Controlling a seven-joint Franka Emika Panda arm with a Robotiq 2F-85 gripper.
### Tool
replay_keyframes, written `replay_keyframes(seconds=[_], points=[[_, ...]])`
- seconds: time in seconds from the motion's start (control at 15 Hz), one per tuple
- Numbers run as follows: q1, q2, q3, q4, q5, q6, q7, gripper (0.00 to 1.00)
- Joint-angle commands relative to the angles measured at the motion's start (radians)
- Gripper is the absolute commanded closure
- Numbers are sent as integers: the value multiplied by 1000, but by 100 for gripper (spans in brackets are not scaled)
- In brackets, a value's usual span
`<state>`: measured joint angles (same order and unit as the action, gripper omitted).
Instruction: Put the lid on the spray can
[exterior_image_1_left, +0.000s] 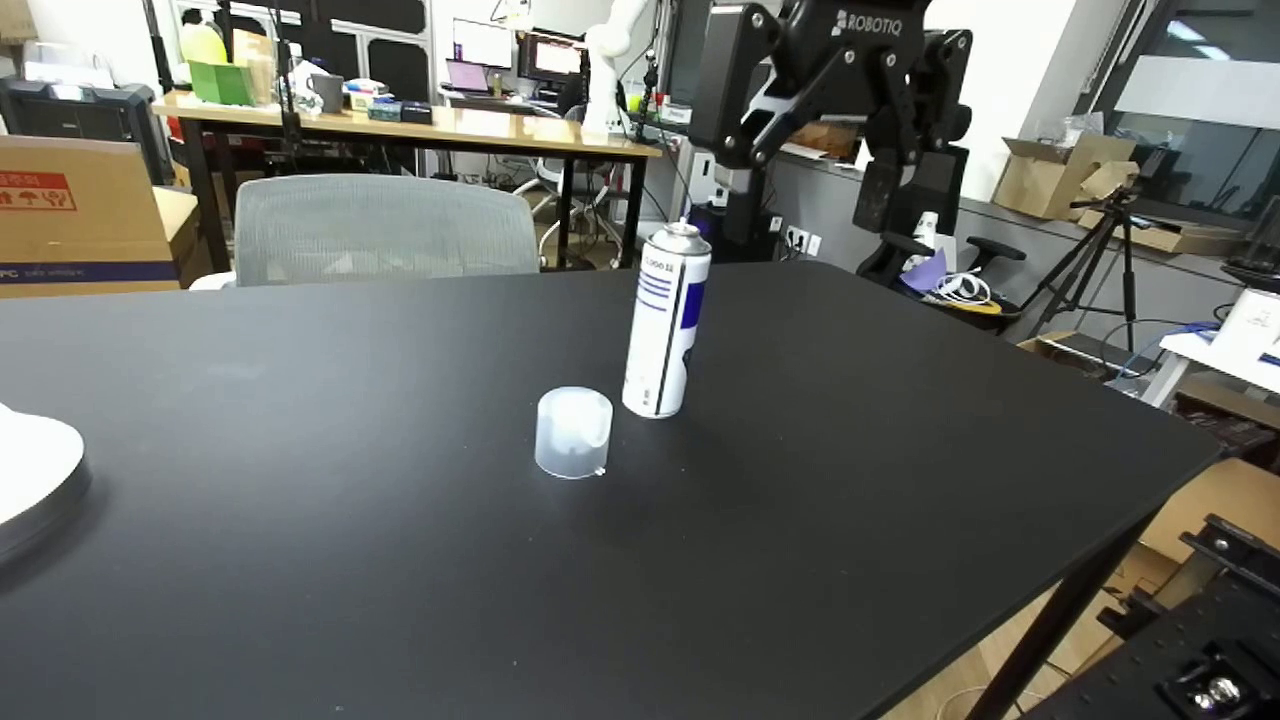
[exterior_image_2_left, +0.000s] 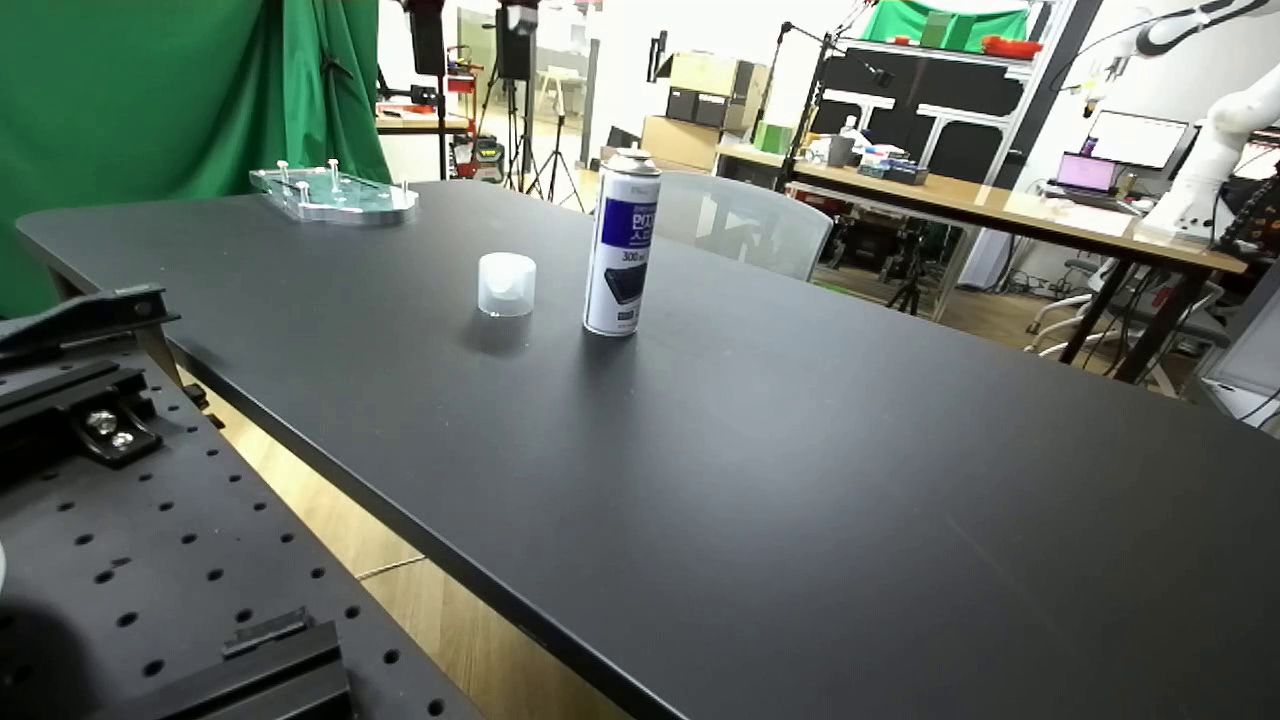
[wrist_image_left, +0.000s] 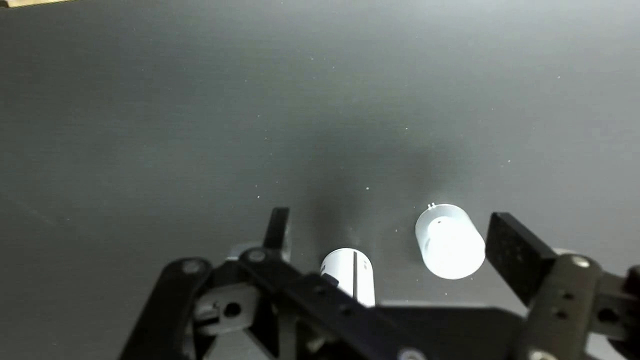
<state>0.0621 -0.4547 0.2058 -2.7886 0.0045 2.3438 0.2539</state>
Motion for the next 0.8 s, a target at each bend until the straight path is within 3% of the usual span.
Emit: replay_keyframes(seconds=[0.0, 0.2, 0.73], points=[[10, 11, -12, 3, -6, 1, 4, 0], [12, 25, -12, 5, -6, 1, -2, 0], [40, 307, -9, 68, -2, 11, -41, 0]])
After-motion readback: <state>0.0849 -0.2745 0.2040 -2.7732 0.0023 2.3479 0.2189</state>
